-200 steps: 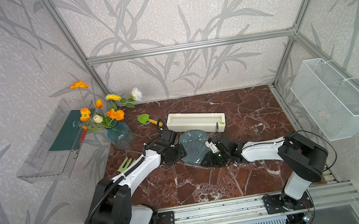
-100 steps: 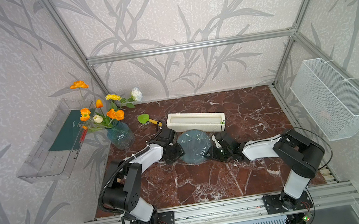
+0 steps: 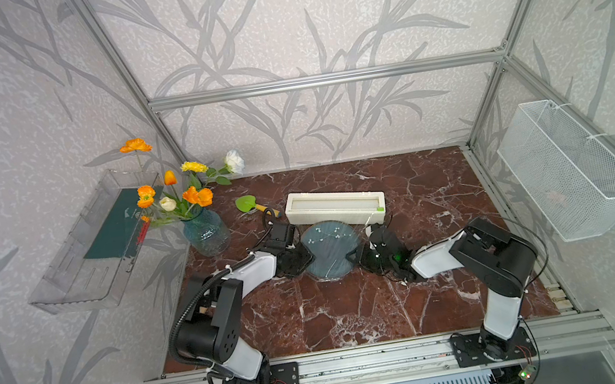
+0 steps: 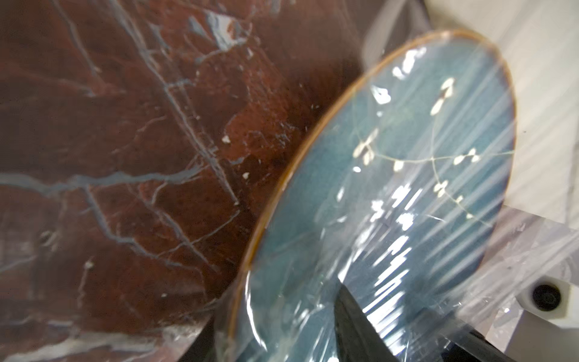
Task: Wrap the plate with plastic wrap
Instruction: Adjust the plate at the center of the board.
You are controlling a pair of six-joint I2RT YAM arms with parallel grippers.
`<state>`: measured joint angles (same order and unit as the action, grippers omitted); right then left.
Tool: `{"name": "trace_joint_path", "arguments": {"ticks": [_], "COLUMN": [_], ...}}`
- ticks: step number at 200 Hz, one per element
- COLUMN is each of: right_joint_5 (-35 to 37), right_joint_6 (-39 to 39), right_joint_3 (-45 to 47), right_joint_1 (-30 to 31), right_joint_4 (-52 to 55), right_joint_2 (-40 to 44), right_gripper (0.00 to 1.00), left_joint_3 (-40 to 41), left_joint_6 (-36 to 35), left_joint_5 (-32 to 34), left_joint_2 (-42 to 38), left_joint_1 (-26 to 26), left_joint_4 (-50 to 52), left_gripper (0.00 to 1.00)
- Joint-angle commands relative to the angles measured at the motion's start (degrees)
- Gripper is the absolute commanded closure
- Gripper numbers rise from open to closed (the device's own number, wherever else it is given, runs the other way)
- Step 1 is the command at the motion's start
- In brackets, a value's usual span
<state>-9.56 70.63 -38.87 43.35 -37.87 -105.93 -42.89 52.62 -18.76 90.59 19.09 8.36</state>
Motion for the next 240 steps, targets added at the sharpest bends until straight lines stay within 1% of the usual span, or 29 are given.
{"name": "trace_joint_path", "arguments": {"ticks": [1,21,33,42,57,70,80,107,133,156,161,180,211,240], "right_joint_5": [3.1,5.5,6.6,7.1,7.4,7.3,6.9,5.7,4.9,4.6,4.7,4.6,4.7,5.1], "right_joint_6": [4.6,6.0,6.5,6.9,7.1,7.5,8.1,10.8,13.0,12.8,12.5,11.8,14.0,14.6], "right_joint_3": [0.6,0.9,1.2,1.5,2.0,2.3,2.7,3.5,3.0,2.5,2.5,1.8,1.0,0.3], "right_joint_1": [2.3,2.8,2.8,2.7,2.5,2.1,1.7,0.7,0.6,0.6,0.6,0.6,0.8,2.0], "right_joint_4": [-8.9,-9.6,-9.1,-8.7,-8.3,-7.9,-8.6,-11.9,-15.4,-14.6,-14.1,-12.0,-14.0,-14.2], "right_joint_2": [-1.2,-0.1,1.2,2.3,4.5,6.3,7.4,7.8,7.2,7.8,9.7,11.6,11.3,11.0], "right_gripper": [0.70,0.77,0.82,0.86,0.94,0.97,0.97,0.98,0.98,0.99,0.99,0.99,0.99,0.99], "left_joint_3": [2.8,3.3,2.9,2.3,1.2,1.5,2.2,4.5,4.9,4.1,3.9,3.9,5.5,9.3], "left_joint_6": [5.1,6.6,6.4,5.6,4.1,3.5,3.5,5.6,6.1,5.4,5.2,5.5,10.1,15.9], "left_joint_5": [-3.5,-3.6,-2.8,-1.9,-0.8,-1.9,-3.4,-6.9,-7.3,-8.1,-7.8,-7.4,-7.5,-4.6], "left_joint_2": [-1.0,-3.6,-5.5,-7.1,-9.7,-11.9,-13.3,-15.1,-13.3,-11.1,-10.9,-10.5,-8.9,-9.1], "left_joint_1": [2.1,2.5,2.4,2.3,1.4,0.2,-0.6,-1.2,-1.2,-1.1,-1.1,-1.1,-0.5,1.0], "left_joint_4": [-4.8,-5.2,-3.2,-0.6,4.3,6.6,7.0,3.9,2.3,2.3,2.5,1.7,-7.1,-19.0], "left_gripper": [0.57,0.58,0.57,0.53,0.41,0.39,0.38,0.39,0.42,0.44,0.44,0.44,0.47,0.56]}}
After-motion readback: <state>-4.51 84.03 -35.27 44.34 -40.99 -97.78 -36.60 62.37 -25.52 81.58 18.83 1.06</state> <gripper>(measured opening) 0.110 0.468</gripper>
